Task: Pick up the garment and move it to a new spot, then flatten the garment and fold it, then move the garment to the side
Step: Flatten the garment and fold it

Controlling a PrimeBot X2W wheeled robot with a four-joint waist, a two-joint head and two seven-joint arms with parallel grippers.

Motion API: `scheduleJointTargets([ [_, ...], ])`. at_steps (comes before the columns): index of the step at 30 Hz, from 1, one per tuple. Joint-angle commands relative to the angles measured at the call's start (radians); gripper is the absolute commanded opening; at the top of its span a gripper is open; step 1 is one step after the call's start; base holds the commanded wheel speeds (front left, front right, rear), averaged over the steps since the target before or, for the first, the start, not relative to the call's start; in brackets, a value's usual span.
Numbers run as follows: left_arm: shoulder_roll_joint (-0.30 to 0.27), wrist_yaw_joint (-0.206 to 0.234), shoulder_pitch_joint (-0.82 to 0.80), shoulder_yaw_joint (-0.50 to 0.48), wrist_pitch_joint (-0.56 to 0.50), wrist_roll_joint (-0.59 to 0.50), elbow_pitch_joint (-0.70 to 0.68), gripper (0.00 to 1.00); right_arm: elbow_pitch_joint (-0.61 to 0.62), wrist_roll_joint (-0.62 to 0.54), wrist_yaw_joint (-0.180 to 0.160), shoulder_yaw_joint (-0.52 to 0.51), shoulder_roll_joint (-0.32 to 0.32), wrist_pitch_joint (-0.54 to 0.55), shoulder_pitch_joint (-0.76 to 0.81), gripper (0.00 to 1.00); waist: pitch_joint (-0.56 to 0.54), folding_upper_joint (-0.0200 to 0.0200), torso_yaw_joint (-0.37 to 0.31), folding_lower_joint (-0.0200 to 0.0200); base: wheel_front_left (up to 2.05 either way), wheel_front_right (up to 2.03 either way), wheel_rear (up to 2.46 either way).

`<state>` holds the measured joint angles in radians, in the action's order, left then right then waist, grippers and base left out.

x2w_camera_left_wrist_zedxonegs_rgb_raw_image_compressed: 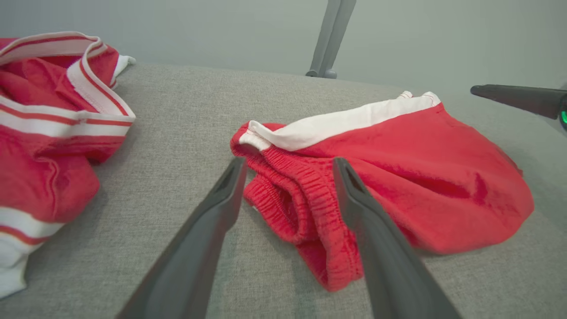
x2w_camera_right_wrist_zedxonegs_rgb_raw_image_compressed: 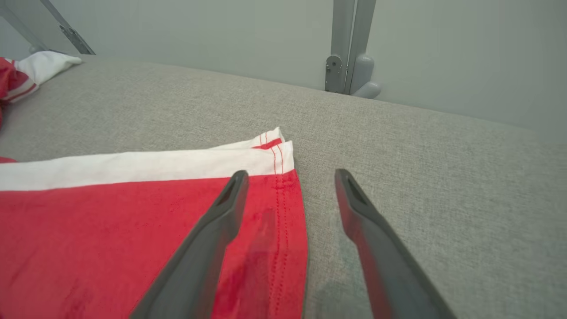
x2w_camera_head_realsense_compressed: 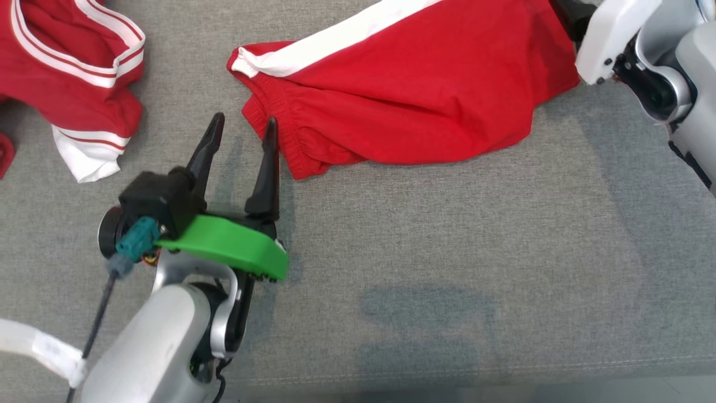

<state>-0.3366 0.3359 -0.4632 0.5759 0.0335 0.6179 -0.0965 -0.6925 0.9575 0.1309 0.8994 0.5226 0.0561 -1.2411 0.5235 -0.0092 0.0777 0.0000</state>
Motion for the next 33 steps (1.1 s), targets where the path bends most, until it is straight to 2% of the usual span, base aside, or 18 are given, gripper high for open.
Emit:
scheduleJointTargets([
  [1,-0.015,0.006,0.017,0.007,0.006,-0.018,-0.005,1.0,-0.001,0.003,0.0,0.007,0.0,0.014,0.011,1.0,0.005,0.0092,0.01,0.0,0.0,0.0,0.0],
  [6,-0.021,-0.001,0.055,0.044,0.03,-0.043,-0.034,1.0,0.001,0.029,-0.001,0.035,0.005,0.097,0.038,1.0,0.031,0.0092,0.044,0.0,0.0,0.0,0.0],
  [12,-0.003,-0.036,0.057,0.09,0.103,-0.086,0.001,1.0,-0.046,0.018,0.0,0.054,-0.007,0.115,0.058,1.0,0.028,0.0092,0.079,0.0,0.0,0.0,0.0],
  [13,0.0,-0.042,0.059,0.094,0.115,-0.087,0.009,1.0,-0.053,0.017,0.0,0.057,-0.008,0.117,0.062,0.9,0.024,0.0092,0.082,0.0,0.0,0.0,0.0],
  [14,0.008,-0.049,0.063,0.095,0.129,-0.081,0.017,1.0,-0.063,0.013,0.0,0.057,-0.007,0.116,0.061,0.86,0.018,0.0092,0.084,0.0,0.0,0.0,0.0],
  [16,0.013,-0.058,0.071,0.096,0.149,-0.072,0.037,1.0,-0.087,0.006,0.0,0.048,-0.002,0.108,0.056,1.0,0.006,0.0092,0.087,0.0,0.0,0.0,0.0],
  [25,0.048,-0.088,0.074,0.096,0.193,-0.047,0.094,1.0,-0.134,0.025,-0.001,0.046,0.008,0.166,0.082,1.0,-0.014,0.0092,0.11,0.0,0.0,0.0,0.0],
  [28,0.058,-0.096,0.072,0.097,0.201,-0.047,0.11,1.0,-0.133,0.028,0.0,0.051,-0.004,0.174,0.093,0.01,-0.015,0.0092,0.118,0.0,0.0,0.0,0.0],
  [33,0.061,-0.101,0.087,0.083,0.214,-0.035,0.14,1.0,-0.107,0.03,0.0,0.069,-0.013,0.163,0.11,0.0,-0.044,0.0092,0.107,0.0,0.0,0.0,0.0],
])
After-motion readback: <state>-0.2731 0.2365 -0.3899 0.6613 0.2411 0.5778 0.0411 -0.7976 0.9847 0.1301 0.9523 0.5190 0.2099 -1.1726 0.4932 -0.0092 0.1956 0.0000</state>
